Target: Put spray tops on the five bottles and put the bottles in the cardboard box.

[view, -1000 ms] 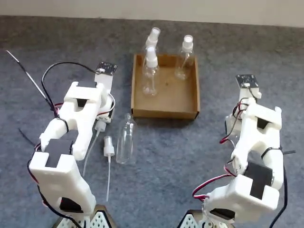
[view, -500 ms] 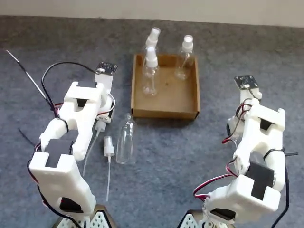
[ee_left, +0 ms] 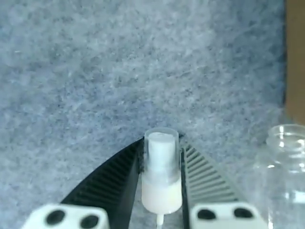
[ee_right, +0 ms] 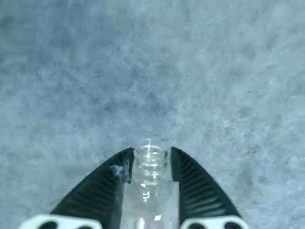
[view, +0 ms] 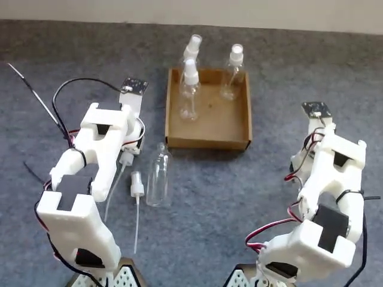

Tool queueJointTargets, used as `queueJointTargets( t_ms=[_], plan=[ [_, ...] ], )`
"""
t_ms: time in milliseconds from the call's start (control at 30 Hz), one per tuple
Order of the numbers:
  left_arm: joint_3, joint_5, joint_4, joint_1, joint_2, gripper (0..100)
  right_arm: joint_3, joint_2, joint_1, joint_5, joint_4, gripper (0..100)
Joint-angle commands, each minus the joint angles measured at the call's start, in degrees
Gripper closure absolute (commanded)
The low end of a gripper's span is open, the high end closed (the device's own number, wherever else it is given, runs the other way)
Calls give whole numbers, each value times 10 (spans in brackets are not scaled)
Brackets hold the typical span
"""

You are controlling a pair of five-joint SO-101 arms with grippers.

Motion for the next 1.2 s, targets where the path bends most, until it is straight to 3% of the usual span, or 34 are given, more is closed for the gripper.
queueJointTargets(
  t_ms=[0, 300, 467, 633, 867, 1167],
  plan=[
    [1, 4, -13, 10, -3, 926, -85, -5, 3, 5, 64, 846],
    [1, 3, -13, 10, -3, 926, -135, -6, 2, 6, 169, 803],
    [0, 2, -13, 11, -3, 926, -104, -8, -37, -11, 262, 803],
    [0, 2, -13, 10, -3, 926, -98, -8, -71, -85, 233, 803],
    [0, 2, -13, 10, -3, 926, -85, -7, -50, -84, 193, 803],
    [0, 2, -13, 10, -3, 926, 63, -4, -66, -87, 65, 803]
  ],
)
